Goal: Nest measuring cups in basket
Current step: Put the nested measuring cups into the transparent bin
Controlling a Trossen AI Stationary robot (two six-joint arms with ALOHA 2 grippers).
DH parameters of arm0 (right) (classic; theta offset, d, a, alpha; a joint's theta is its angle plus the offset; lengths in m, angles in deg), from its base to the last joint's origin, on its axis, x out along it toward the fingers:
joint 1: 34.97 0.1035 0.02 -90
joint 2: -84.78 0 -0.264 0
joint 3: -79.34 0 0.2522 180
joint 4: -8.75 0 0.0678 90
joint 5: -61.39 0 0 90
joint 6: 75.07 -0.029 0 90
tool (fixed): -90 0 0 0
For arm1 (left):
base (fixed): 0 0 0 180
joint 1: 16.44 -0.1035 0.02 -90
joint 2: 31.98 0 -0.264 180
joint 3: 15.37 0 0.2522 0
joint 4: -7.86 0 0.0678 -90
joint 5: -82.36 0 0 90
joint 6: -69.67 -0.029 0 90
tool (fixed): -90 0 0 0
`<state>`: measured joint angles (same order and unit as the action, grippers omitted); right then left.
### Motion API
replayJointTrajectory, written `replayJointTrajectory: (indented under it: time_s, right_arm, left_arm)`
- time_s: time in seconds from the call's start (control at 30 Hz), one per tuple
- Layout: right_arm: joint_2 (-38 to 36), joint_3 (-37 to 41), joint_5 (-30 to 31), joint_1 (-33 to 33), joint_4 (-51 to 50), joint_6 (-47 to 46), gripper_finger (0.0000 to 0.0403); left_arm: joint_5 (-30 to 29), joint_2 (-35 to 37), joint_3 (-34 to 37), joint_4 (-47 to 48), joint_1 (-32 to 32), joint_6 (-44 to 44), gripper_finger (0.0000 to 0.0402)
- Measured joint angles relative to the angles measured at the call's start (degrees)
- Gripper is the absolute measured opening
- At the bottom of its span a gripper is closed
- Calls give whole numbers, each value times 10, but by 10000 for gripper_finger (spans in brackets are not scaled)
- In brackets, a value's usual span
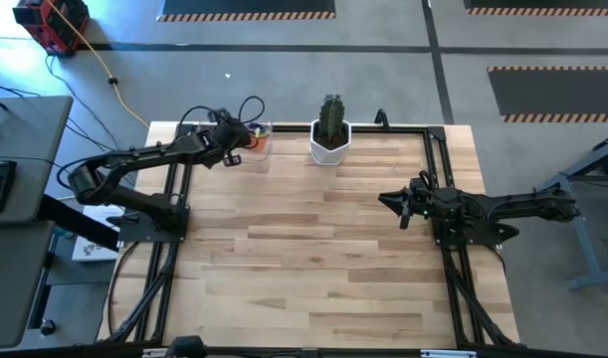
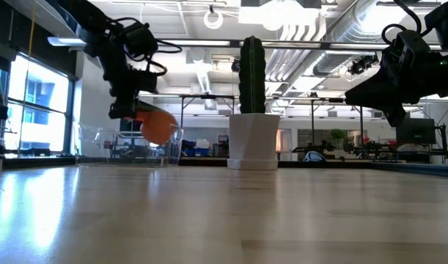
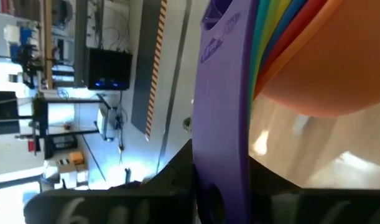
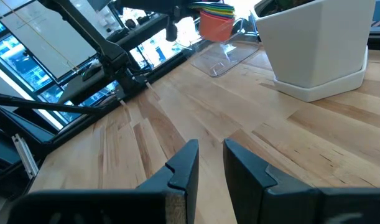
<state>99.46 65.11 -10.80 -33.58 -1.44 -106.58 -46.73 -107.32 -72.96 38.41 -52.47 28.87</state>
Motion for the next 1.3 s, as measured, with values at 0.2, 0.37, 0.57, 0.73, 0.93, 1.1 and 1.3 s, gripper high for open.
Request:
replayJointTrajectory:
  time_s: [0.2, 0.37, 0.57, 0.73, 0.93, 1.1, 1.3]
  right_arm:
    - [0, 0, 0, 0, 0, 0, 67]
    - [0, 0, 0, 0, 0, 0, 67]
    - [0, 0, 0, 0, 0, 0, 67]
    - [0, 0, 0, 0, 0, 0, 67]
    - [0, 0, 0, 0, 0, 0, 67]
    - [0, 0, 0, 0, 0, 0, 67]
    - [0, 0, 0, 0, 0, 0, 67]
  left_arm:
    - [9, -28, 0, -43, -14, -11, 35]
    - [12, -43, 0, -54, -26, -2, 35]
    - [45, -69, 0, -57, -28, -29, 35]
    - [61, -88, 0, -82, -31, -86, 35]
    - [104, -88, 0, -96, -49, -141, 36]
    - [134, -87, 0, -96, -68, -154, 37]
    - [170, -87, 0, -91, -84, -174, 40]
